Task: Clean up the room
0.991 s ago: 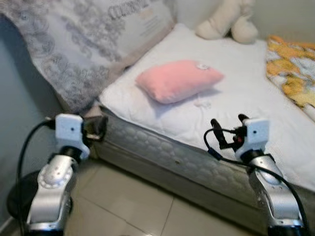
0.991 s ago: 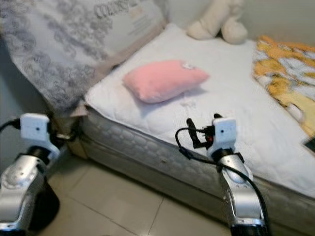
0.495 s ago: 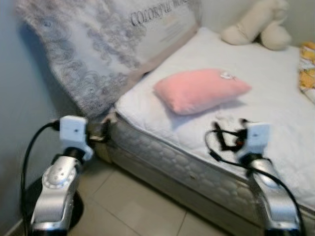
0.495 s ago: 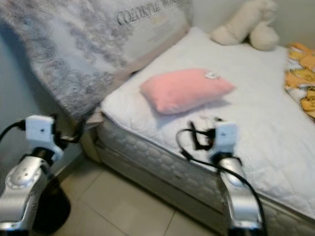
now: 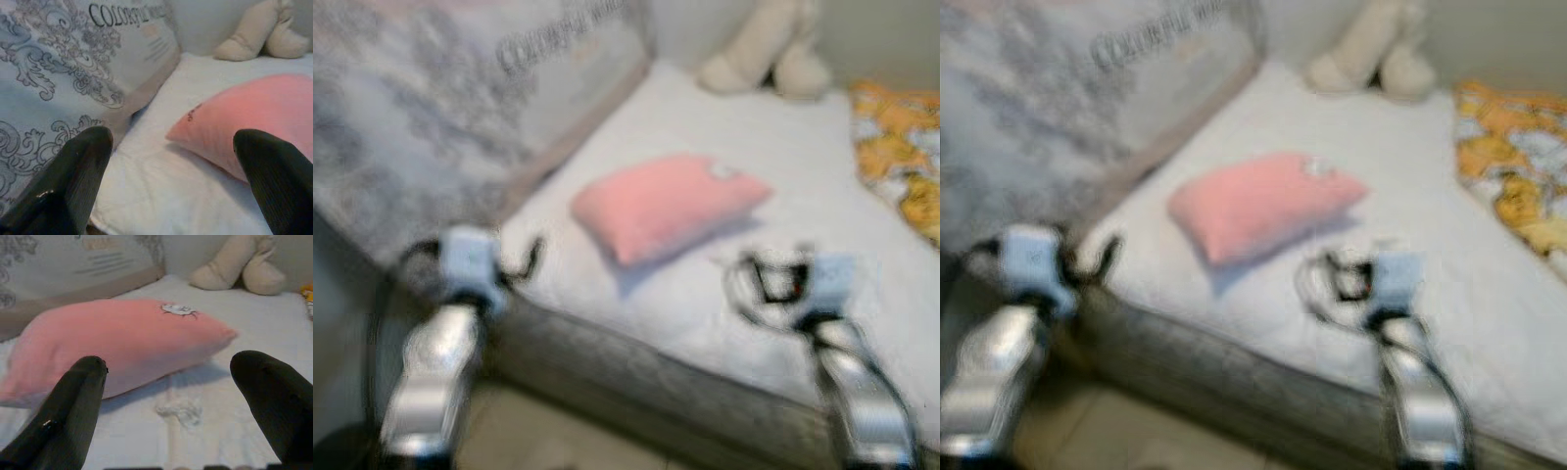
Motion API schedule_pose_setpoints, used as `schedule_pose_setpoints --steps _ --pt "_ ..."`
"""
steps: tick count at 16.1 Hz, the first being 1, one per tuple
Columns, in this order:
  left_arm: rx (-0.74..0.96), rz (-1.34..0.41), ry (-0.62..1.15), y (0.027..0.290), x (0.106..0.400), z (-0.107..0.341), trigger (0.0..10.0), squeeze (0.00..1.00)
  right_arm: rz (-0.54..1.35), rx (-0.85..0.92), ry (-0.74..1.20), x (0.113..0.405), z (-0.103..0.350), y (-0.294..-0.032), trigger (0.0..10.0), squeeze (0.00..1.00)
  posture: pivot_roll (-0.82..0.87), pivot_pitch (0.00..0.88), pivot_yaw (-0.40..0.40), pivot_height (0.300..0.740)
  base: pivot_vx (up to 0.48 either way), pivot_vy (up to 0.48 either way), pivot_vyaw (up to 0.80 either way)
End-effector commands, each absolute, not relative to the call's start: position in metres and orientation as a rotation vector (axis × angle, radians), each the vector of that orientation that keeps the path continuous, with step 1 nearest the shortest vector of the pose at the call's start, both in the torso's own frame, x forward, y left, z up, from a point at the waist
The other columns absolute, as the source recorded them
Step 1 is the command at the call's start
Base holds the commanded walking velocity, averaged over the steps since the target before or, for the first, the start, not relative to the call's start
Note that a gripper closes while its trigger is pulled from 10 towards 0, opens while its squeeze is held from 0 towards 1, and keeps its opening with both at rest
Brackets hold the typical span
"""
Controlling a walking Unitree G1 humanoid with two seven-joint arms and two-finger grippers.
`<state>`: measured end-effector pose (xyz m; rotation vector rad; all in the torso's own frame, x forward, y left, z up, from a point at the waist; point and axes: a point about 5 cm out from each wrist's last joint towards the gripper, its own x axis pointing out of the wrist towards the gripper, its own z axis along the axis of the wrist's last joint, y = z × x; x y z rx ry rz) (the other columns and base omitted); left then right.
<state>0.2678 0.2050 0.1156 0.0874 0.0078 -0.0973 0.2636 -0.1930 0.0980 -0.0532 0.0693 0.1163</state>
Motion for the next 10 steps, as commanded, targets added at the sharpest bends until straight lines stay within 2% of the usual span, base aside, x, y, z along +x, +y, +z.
schedule_pose_setpoints --steps 1,5,10 --pt "0.081 -0.120 -0.005 0.1962 0.2717 0.1181 10.0 0.00 0.073 -0.073 0.065 0.2622 0.1019 -0.2056 10.0 0.00 -0.07 0.000 0.022 0.740 0.412 0.000 0.00" --pt "0.067 -0.118 0.004 0.1950 0.2723 0.1165 10.0 0.00 0.077 -0.071 0.063 0.2625 0.1024 -0.2060 10.0 0.00 -0.07 0.000 0.023 0.740 0.386 0.000 0.00" --pt "0.069 -0.085 0.004 0.1971 0.2736 0.1157 10.0 0.00 0.085 -0.046 0.093 0.2632 0.0998 -0.2044 10.0 0.00 -0.07 0.000 0.019 0.740 0.000 0.000 0.00"
